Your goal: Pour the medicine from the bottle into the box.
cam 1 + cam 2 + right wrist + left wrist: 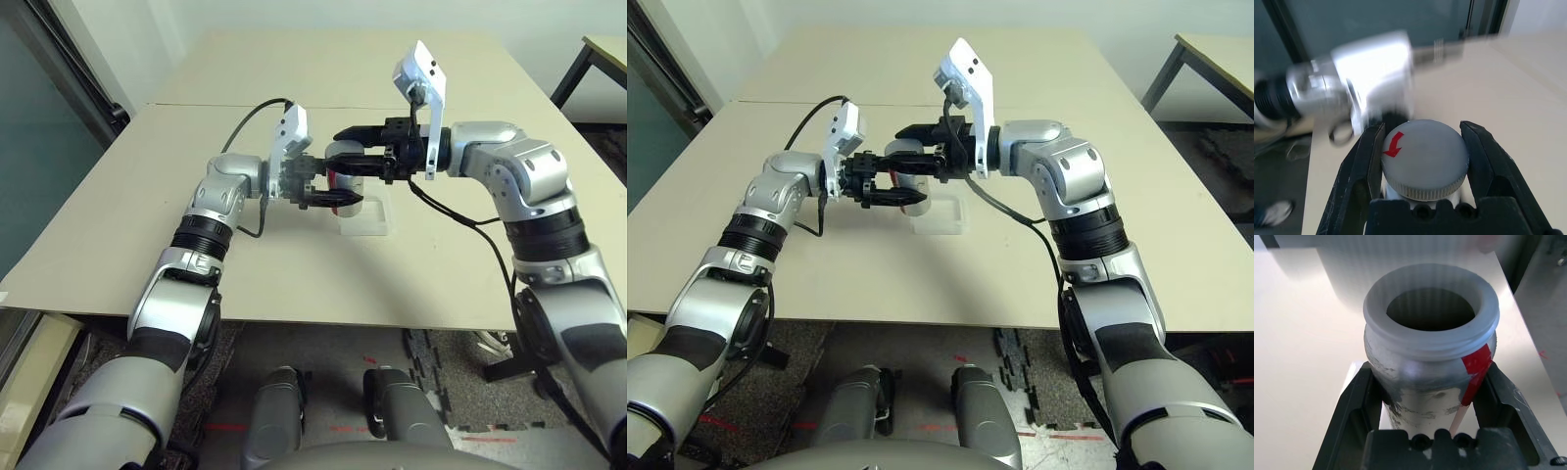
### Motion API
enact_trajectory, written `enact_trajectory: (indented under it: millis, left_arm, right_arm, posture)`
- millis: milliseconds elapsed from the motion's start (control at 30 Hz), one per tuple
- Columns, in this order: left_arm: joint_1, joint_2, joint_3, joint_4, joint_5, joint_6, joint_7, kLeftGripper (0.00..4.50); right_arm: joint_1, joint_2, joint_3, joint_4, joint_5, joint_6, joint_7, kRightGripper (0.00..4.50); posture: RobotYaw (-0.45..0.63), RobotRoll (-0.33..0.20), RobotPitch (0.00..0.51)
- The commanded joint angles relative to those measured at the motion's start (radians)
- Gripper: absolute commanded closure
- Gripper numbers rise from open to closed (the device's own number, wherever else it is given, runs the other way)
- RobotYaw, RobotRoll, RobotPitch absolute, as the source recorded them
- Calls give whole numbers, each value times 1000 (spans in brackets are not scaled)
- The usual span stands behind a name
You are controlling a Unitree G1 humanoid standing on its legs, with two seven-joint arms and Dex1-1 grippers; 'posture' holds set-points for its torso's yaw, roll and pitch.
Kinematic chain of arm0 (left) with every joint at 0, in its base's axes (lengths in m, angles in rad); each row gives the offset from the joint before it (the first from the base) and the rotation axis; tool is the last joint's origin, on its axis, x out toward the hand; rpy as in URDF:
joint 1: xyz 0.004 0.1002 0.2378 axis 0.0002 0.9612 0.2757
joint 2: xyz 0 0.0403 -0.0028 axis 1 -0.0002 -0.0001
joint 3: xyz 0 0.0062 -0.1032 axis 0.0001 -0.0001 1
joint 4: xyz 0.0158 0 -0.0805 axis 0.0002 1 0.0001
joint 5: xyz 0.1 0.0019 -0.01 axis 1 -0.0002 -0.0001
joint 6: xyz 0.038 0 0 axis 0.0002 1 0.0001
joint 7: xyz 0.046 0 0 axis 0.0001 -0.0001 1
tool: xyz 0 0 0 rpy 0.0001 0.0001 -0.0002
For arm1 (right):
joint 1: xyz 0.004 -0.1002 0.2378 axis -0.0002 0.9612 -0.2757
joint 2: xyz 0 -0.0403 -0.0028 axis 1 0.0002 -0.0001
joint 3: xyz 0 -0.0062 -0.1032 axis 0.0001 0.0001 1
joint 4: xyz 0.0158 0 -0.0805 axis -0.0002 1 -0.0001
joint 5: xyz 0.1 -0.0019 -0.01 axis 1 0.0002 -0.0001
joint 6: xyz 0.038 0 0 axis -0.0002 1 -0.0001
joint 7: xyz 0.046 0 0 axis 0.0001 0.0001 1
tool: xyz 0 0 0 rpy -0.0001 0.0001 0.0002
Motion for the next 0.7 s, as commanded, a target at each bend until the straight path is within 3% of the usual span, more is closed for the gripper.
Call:
enact_trajectory:
  millis: [33,267,700]
  left_arm:
    - [2,5,-11,19,19,0,-6,1675]
    - [-2,3,-9,24,20,-4,-4,1675]
    - [-12,21,38,10,3,0,63,1675]
  right_arm:
    - [-10,7,-23,-15,18,-3,-14,1919]
    - [-5,11,-37,40,-16,-58,-53,1919]
    - [46,65,-148,287,-165,-301,-412,1919]
  posture:
    - [-23,0,87]
    - [-19,0,88]
    - [4,0,88]
